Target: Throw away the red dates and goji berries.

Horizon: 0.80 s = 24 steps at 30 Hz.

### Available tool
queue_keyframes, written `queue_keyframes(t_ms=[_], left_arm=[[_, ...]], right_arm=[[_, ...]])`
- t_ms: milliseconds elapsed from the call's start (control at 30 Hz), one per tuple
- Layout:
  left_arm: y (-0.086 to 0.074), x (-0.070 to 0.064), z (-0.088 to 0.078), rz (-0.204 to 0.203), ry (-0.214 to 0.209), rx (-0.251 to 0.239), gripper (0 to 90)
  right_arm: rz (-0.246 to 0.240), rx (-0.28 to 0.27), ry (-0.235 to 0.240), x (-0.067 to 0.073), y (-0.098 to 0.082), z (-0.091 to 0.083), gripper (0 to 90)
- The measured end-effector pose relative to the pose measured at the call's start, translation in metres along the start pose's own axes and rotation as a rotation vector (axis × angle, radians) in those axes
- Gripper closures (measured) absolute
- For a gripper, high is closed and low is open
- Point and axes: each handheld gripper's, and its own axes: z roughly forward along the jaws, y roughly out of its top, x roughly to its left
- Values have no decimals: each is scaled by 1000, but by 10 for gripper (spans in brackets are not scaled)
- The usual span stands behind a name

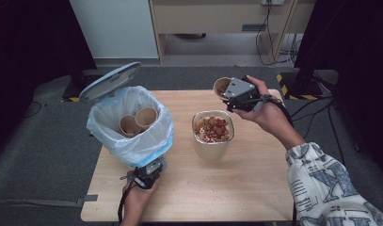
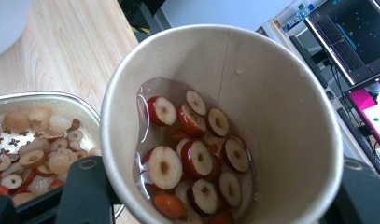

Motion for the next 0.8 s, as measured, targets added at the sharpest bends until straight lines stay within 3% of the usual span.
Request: queue_keyframes(t_ms=[433, 500, 533, 800], left_arm=[[0, 0, 0, 1, 1, 1, 893], [0, 1, -1, 19, 7, 12, 893], [0, 0, 0, 7, 1, 9, 893], [0, 0, -1, 2, 4, 12, 892]], right_arm=[[-17, 1, -6, -5, 3, -4, 368], [-20, 2, -13, -7, 4, -5, 368], [-20, 2, -13, -7, 4, -5, 368], [-83, 29, -29, -3, 7, -5, 368]])
